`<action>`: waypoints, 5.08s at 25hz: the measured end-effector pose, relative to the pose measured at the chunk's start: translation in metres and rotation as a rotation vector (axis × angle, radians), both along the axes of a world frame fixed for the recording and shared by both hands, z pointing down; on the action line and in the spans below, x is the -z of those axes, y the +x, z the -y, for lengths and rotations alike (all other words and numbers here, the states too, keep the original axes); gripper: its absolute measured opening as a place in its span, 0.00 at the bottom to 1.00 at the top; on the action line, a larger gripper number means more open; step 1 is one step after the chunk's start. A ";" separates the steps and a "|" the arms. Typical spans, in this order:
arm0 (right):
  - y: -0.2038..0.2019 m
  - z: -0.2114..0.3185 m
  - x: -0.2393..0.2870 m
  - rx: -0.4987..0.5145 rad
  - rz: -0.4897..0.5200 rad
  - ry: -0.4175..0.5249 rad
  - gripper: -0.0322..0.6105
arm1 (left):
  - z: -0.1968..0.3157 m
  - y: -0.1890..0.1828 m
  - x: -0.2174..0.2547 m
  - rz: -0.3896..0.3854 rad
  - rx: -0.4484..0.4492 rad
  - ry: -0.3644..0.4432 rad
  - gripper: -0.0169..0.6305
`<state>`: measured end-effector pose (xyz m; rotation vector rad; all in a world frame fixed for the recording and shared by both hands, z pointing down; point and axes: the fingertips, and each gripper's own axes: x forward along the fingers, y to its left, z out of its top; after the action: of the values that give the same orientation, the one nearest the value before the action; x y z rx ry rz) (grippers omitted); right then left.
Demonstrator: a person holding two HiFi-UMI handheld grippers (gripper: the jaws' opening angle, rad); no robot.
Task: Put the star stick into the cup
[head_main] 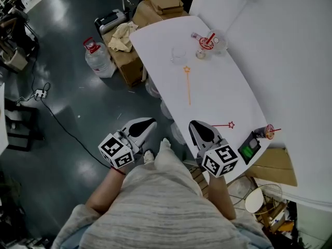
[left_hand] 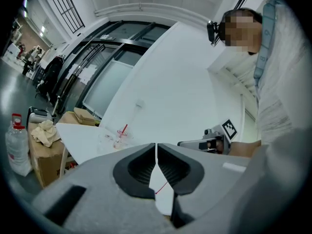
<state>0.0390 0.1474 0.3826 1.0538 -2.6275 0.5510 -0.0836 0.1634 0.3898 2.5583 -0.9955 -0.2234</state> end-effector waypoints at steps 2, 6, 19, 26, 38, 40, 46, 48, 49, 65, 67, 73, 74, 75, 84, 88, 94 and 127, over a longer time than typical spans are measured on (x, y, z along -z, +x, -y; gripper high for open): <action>0.004 0.014 -0.011 -0.013 -0.010 -0.025 0.07 | 0.015 0.000 -0.006 -0.001 -0.003 -0.016 0.06; 0.000 0.044 -0.018 -0.006 -0.022 -0.048 0.07 | 0.045 0.000 -0.013 0.001 -0.017 -0.058 0.06; -0.012 0.158 -0.021 -0.011 0.019 -0.069 0.07 | 0.168 0.021 -0.009 0.028 -0.112 -0.046 0.06; -0.005 0.190 -0.038 -0.060 0.002 -0.112 0.07 | 0.205 0.025 -0.028 0.045 -0.144 -0.090 0.06; 0.028 0.226 -0.072 -0.258 -0.077 -0.167 0.07 | 0.242 0.049 -0.065 0.043 -0.363 -0.157 0.06; 0.036 0.225 -0.077 -0.295 -0.072 -0.178 0.07 | 0.246 0.056 -0.068 0.053 -0.395 -0.157 0.06; 0.067 0.209 -0.101 -0.411 -0.054 -0.237 0.08 | 0.251 0.077 -0.079 0.068 -0.460 -0.167 0.06; 0.078 0.204 -0.107 -0.439 -0.067 -0.250 0.09 | 0.249 0.084 -0.082 0.078 -0.482 -0.172 0.06; 0.082 0.202 -0.111 -0.452 -0.076 -0.256 0.10 | 0.249 0.087 -0.084 0.082 -0.492 -0.176 0.06; 0.158 0.153 -0.157 -0.707 -0.099 -0.391 0.22 | 0.235 0.140 -0.101 0.123 -0.655 -0.212 0.07; 0.170 0.143 -0.164 -0.750 -0.094 -0.416 0.22 | 0.232 0.145 -0.103 0.129 -0.674 -0.216 0.07; 0.199 0.117 -0.184 -0.854 -0.090 -0.475 0.22 | 0.223 0.156 -0.111 0.145 -0.718 -0.230 0.07; 0.202 0.113 -0.188 -0.863 -0.097 -0.485 0.22 | 0.223 0.158 -0.112 0.148 -0.723 -0.233 0.07; 0.205 0.109 -0.191 -0.872 -0.102 -0.494 0.23 | 0.222 0.159 -0.112 0.151 -0.727 -0.235 0.07; 0.228 0.077 -0.229 -0.975 -0.096 -0.622 0.24 | 0.218 0.166 -0.119 0.164 -0.745 -0.247 0.07; 0.239 0.064 -0.242 -1.043 -0.080 -0.687 0.24 | 0.218 0.166 -0.119 0.168 -0.749 -0.249 0.07; 0.253 0.053 -0.265 -1.178 0.099 -0.791 0.24 | 0.216 0.168 -0.124 0.169 -0.753 -0.260 0.07; 0.255 0.056 -0.288 -1.160 -0.358 -0.868 0.08 | 0.218 0.152 -0.120 0.144 -0.747 -0.257 0.07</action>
<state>0.2945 0.0913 0.6705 1.9343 -1.0066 1.3501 0.0686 -0.0542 0.5094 2.5268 -0.0501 0.2795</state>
